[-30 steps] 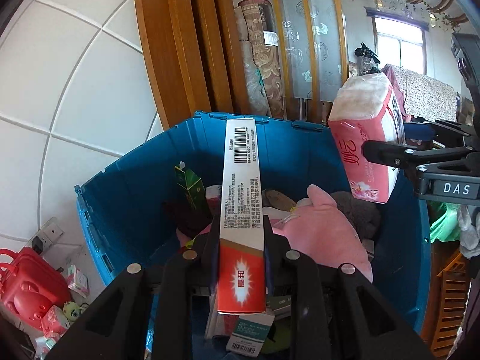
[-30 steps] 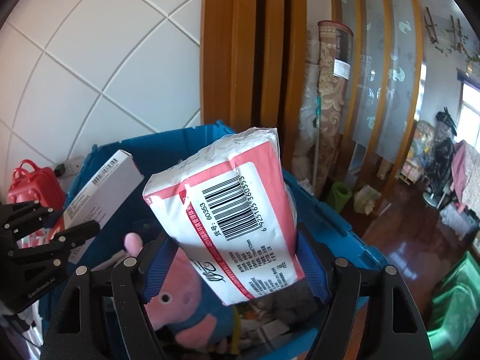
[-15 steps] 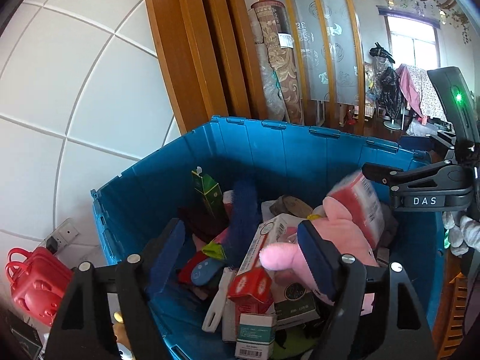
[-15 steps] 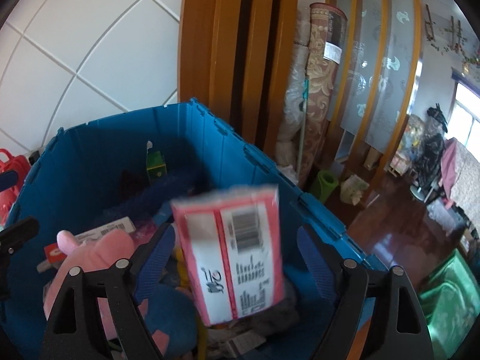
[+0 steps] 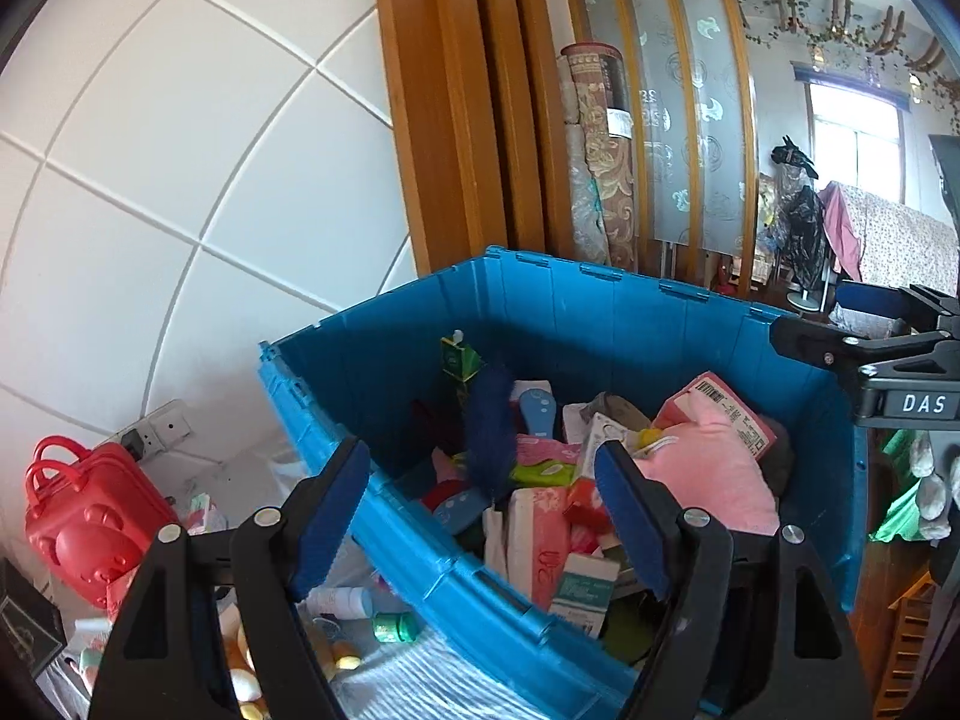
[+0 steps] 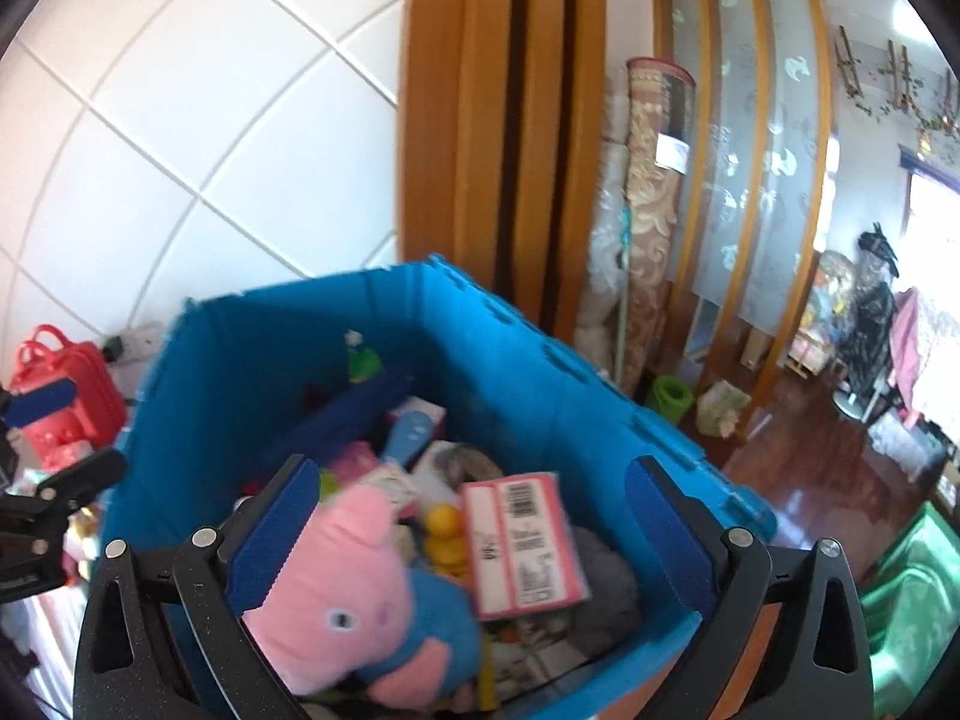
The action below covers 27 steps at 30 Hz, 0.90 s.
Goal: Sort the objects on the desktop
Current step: 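Move both tools back over the bed toward the brown bear plush, then grasp the brown bear plush with both tools together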
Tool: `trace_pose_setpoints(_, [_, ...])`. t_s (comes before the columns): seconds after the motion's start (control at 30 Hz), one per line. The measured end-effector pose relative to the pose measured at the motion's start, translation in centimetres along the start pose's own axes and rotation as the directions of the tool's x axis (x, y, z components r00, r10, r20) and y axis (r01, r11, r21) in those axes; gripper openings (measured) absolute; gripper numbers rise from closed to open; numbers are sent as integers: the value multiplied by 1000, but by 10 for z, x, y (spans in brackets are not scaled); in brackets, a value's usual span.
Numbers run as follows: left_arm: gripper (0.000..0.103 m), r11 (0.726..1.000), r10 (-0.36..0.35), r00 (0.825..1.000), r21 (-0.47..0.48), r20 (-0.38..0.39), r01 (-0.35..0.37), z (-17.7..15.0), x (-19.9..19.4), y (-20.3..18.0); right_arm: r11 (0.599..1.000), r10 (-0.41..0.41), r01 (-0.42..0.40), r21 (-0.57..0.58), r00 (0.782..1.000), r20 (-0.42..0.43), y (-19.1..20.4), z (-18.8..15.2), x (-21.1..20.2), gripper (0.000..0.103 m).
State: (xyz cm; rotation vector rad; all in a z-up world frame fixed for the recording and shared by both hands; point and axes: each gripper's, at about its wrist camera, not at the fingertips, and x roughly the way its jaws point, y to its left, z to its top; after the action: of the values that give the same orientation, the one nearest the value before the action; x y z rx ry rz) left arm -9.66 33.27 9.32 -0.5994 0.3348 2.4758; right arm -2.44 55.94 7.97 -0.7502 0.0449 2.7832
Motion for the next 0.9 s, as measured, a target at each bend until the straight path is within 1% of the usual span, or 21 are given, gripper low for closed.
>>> trace_pose_setpoints(0.17, [77,997,56,998,-60,-15,-57,-34,-28,52,996,90,-89,-11,995,53,54,2,-31,103])
trace_pose_setpoints(0.3, [77,987,113,992,-109,-49,-118,-70,-47,102,986,163,-160,-41,983,90,103,3,-48,103])
trace_pose_setpoints(0.4, [77,971,170,981,-155,-94,-183,-102,-55,143,975,218,-213,-64,972,87,143,0,-52,103])
trace_pose_setpoints(0.47, [77,954,214,968,-187,-135,-237,-124,-58,169,964,257,-251,-84,963,77,172,-4,-51,103])
trace_pose_setpoints(0.6, [77,916,268,940,-246,-211,-316,-165,-59,215,936,338,-333,-112,940,36,228,-18,-39,103])
trace_pose_setpoints(0.7, [77,890,281,923,-289,-262,-353,-191,-51,238,908,403,-403,-115,915,-19,265,-34,-18,103])
trace_pose_setpoints(0.8, [77,871,271,910,-322,-314,-370,-215,-35,253,894,429,-436,-104,899,-87,295,-53,12,103])
trace_pose_setpoints(0.9, [77,862,241,900,-347,-362,-370,-234,-15,257,881,444,-463,-94,879,-172,318,-73,43,103])
